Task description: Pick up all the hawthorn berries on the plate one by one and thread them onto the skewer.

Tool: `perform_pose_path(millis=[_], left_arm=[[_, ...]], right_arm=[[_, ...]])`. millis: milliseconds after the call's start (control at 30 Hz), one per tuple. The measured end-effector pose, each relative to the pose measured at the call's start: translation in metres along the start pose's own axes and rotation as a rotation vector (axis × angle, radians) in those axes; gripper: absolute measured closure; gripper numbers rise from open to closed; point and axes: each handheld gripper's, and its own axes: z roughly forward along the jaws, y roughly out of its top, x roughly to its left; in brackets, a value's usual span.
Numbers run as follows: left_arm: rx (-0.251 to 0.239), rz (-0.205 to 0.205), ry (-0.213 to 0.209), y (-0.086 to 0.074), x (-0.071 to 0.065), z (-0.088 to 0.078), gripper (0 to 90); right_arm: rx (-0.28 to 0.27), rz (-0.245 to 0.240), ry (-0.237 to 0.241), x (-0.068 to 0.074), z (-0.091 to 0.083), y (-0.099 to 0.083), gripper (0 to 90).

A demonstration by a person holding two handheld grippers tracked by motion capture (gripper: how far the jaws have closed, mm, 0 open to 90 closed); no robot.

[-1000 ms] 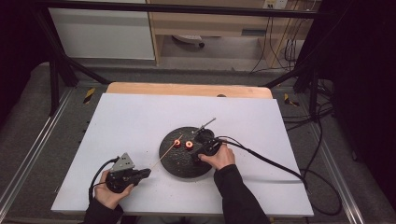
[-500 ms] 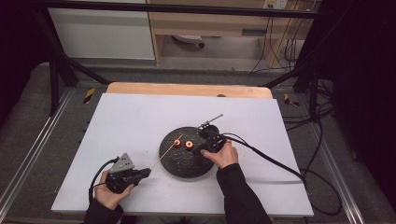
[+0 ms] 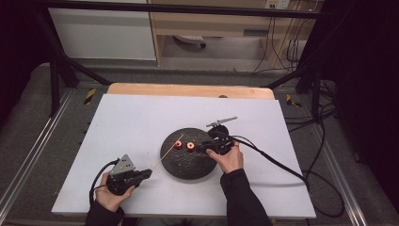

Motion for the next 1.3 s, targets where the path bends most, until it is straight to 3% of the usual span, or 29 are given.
perform_pose_path(millis=[267,600,1067,1300], left_arm=[[-0.004,-0.001,0.002,0.000,-0.001,0.000,88.0],[-0.010,-0.003,0.008,-0.001,-0.001,0.000,87.9],[-0.030,-0.014,0.019,-0.001,-0.002,0.000,87.9],[-0.043,-0.022,0.027,-0.001,-0.004,0.003,87.9]], right_arm=[[-0.156,0.067,0.046,-0.004,-0.008,-0.013,62.9],[-0.347,0.176,0.107,-0.003,-0.002,-0.029,62.9],[-0.546,0.314,0.150,0.003,0.018,-0.038,63.0],[-0.616,0.343,0.155,0.002,0.021,-0.036,63.0]])
